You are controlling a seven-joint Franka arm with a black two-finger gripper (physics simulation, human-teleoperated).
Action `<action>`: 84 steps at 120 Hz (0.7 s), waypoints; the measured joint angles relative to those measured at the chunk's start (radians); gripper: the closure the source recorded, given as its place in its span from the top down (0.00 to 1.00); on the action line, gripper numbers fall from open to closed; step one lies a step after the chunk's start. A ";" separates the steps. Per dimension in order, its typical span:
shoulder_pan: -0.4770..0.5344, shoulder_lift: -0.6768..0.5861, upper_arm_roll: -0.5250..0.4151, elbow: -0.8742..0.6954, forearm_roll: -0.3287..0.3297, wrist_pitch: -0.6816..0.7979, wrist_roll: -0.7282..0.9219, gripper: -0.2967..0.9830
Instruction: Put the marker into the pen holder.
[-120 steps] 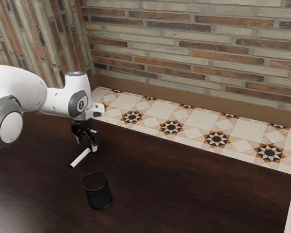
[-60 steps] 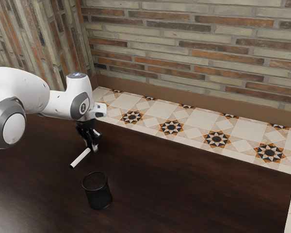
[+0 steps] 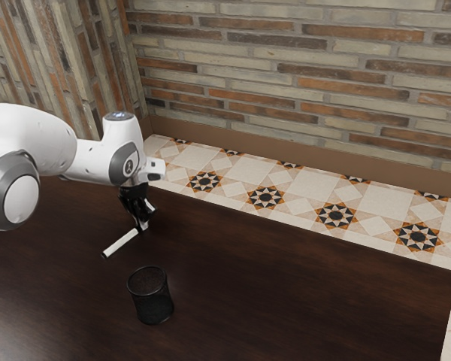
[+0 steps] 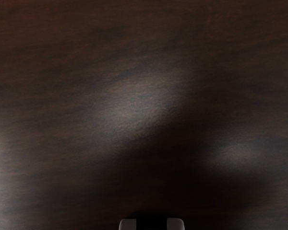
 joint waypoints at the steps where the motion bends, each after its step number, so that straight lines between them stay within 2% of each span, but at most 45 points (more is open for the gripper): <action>1: 0.000 0.001 0.000 0.000 0.000 0.000 -0.001 0.16; 36: -0.020 -0.042 0.001 -0.005 0.008 -0.001 -0.018 0.15; 84: -0.058 -0.312 0.003 -0.166 0.023 -0.028 -0.033 0.15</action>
